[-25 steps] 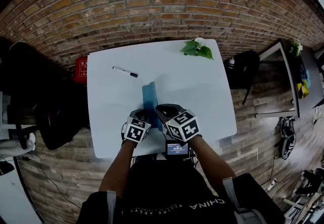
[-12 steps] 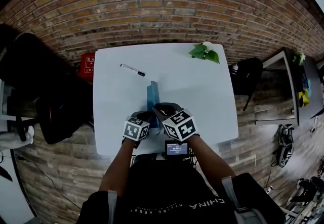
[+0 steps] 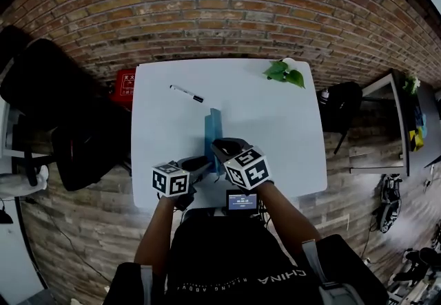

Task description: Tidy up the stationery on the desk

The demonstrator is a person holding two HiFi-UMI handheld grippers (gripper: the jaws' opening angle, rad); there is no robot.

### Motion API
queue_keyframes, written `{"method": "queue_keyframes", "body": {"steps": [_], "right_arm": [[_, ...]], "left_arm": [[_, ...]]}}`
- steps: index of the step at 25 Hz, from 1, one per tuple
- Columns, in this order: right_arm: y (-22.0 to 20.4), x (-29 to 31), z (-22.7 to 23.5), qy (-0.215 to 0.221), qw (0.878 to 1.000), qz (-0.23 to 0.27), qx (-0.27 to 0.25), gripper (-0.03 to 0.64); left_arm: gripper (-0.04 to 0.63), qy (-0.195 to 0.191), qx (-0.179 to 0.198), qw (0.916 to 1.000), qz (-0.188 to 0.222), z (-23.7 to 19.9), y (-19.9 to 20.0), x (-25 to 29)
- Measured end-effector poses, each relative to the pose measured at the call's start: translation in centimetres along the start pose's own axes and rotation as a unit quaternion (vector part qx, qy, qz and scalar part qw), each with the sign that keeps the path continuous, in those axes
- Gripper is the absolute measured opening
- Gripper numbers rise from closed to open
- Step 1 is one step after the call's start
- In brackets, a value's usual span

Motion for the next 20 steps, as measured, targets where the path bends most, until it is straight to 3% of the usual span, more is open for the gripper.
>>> {"method": "queue_keyframes", "body": {"steps": [7, 20], "right_arm": [[0.1, 0.3, -0.2, 0.005, 1.000, 0.000, -0.004, 0.048], [0.0, 0.6, -0.9, 0.017, 1.000, -0.002, -0.008, 0.044]], "left_arm": [[0.138, -0.079, -0.015, 0.9963, 0.029, 3.2, 1.9, -0.9], [0.155, -0.037, -0.016, 0.9984, -0.041, 2.7, 1.1, 2.1]]}}
Point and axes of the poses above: the fingertips, and each gripper's own axes: x forward along the fingers, z to its right, y out of its top, the point moved 1 cm from there along -x, backward along the fingers, and after that the axes turned 13 degrees about -y, right-handed, at the moved point
